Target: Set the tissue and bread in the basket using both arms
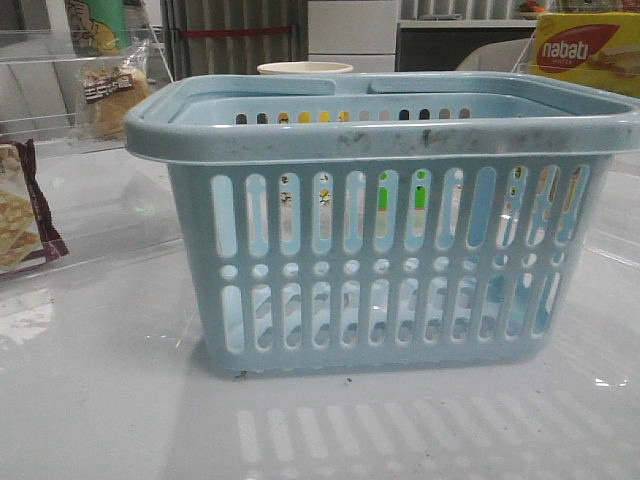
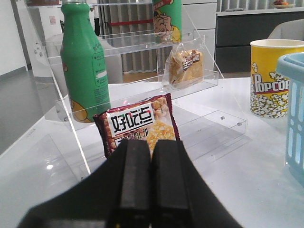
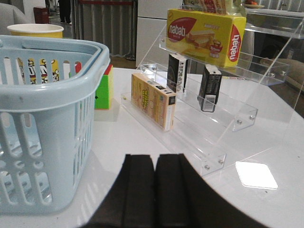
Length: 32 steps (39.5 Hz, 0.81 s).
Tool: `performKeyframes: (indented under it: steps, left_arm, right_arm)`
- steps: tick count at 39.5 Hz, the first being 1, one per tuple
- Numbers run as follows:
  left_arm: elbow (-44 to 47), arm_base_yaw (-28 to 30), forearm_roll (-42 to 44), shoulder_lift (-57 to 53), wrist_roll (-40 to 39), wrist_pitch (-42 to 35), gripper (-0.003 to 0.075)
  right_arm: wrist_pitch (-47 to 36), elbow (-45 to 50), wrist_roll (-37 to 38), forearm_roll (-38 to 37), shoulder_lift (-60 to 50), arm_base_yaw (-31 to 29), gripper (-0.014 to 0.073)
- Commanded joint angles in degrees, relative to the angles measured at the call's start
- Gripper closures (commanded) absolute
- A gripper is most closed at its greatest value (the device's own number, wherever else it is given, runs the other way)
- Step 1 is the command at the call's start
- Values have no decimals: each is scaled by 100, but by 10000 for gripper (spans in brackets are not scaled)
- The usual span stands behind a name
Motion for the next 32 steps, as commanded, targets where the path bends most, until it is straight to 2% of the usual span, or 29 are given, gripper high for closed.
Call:
performKeyframes:
  steps: [1, 13, 18, 26, 32]
  left_arm:
    - [-11, -11, -5, -94, -8, -570, 621]
    - [-11, -11, -5, -94, -8, -724, 621]
    - [-208, -20, -67, -94, -8, -1018, 621]
    - [-1296, -20, -97, -1, -19, -638, 621]
    - [-2354, -20, -267, 472, -19, -58, 621]
  right_arm:
    - [-530, 10, -10, -21, -101, -7, 536]
    - [-972, -15, -10, -16, -101, -7, 536]
    - [-728, -404, -10, -15, -101, -7, 536]
    - [148, -1499, -10, -15, -30, -7, 536]
    - [523, -2415, -10, -15, 444, -7, 536]
